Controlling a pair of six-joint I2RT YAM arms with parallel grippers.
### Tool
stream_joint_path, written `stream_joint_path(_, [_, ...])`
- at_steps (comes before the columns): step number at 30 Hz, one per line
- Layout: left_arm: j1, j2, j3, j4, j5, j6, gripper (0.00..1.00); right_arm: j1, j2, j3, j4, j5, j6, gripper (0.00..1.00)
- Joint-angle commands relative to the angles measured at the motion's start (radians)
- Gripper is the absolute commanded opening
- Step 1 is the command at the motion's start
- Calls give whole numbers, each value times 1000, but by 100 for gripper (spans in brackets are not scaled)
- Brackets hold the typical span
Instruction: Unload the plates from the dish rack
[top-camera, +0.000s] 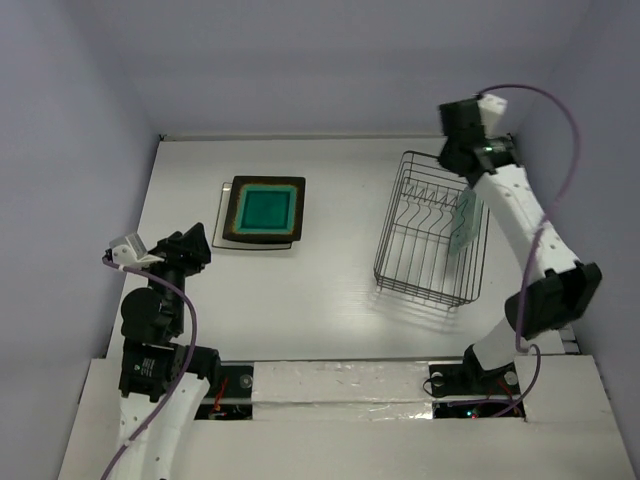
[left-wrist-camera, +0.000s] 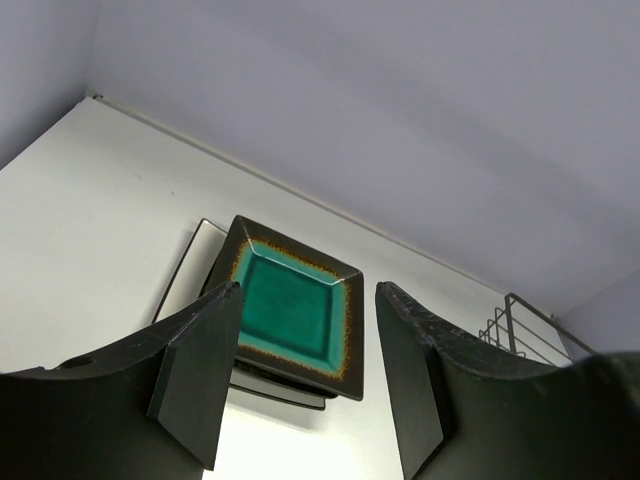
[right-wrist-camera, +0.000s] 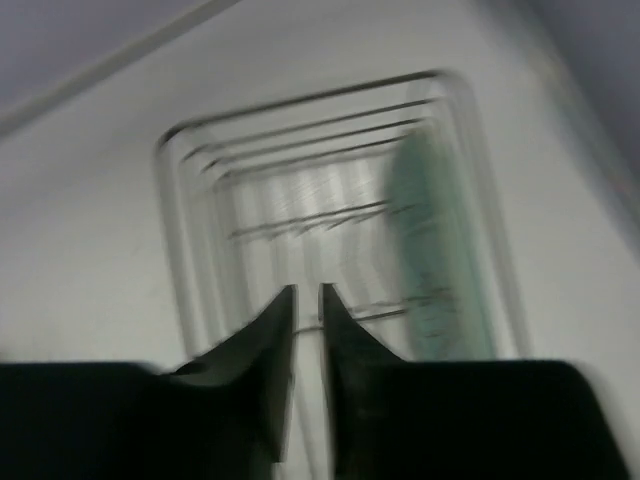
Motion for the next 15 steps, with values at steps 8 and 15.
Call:
stream_joint_path(8, [7, -29, -6, 38, 3, 10, 53, -172, -43, -102, -272, 170, -163, 60])
stream_joint_path(15, [7, -28, -5, 38, 3, 10, 53, -172, 32, -117, -249, 116, -191, 59])
